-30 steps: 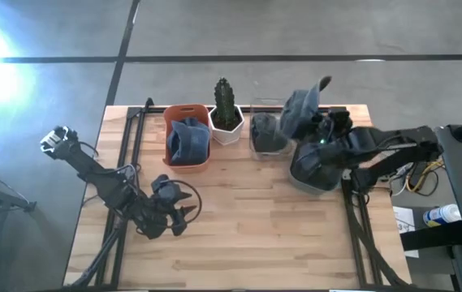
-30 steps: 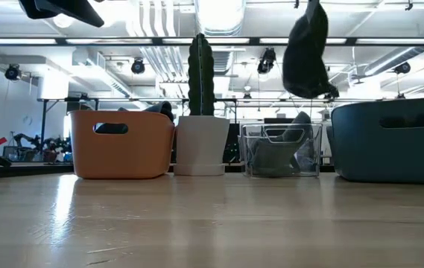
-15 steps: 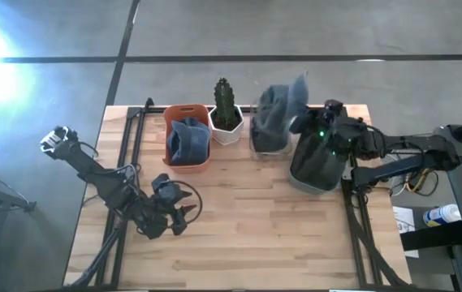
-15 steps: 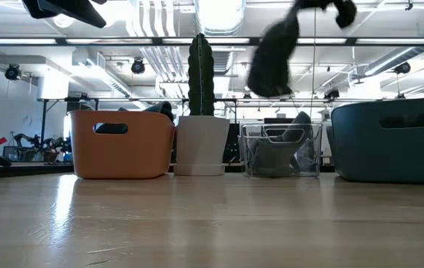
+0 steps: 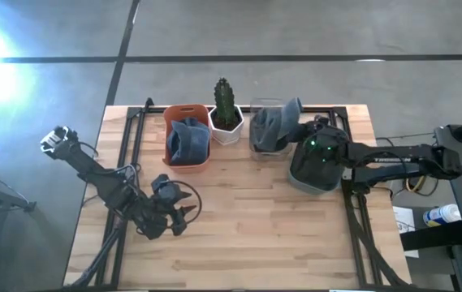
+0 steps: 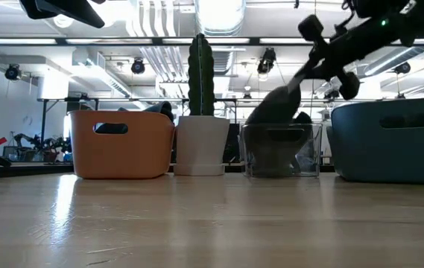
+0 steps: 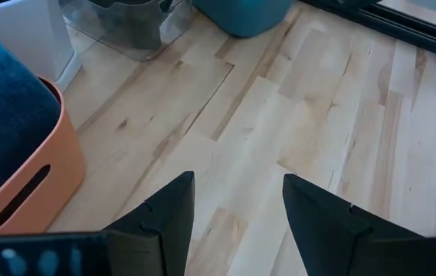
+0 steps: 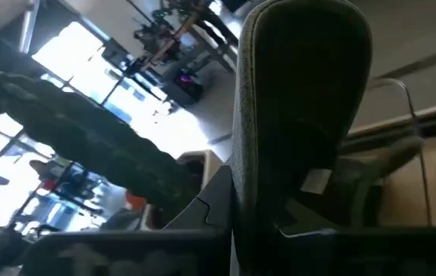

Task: Pick & Place hat
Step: Put the gray cap into the transparent bin

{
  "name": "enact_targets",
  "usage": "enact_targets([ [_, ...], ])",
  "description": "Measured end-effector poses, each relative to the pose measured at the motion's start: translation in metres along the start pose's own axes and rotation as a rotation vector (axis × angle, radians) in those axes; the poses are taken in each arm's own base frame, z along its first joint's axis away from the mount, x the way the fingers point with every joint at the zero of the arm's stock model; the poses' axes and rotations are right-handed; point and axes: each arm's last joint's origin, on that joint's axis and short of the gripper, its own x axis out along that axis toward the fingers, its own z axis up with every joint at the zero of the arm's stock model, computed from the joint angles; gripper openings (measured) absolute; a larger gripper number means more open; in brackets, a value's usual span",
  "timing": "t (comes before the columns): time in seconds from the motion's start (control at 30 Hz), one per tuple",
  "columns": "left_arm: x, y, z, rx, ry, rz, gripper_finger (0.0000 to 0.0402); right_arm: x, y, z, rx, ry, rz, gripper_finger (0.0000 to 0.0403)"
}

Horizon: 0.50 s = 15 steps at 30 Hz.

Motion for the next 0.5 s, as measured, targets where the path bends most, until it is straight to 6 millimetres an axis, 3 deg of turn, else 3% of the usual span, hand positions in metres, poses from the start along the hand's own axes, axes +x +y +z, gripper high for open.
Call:
enact_targets([
  [0.17, 0.000, 0.001, 0.000, 0.000, 0.003, 0.005, 0.0193, 0.012, -0.004, -0.015, -0.064, 0.037, -0.056, 0.0013],
  [0.4, 0.002, 0.003, 0.000, 0.004, 0.006, 0.020, 0.0193, 0.044, 0.013, -0.034, -0.271, 0.087, -0.105, 0.0013],
  [0.5, 0.002, 0.004, 0.000, -0.003, 0.010, 0.030, 0.0193, 0.057, 0.010, -0.046, -0.282, 0.118, -0.143, 0.0013],
])
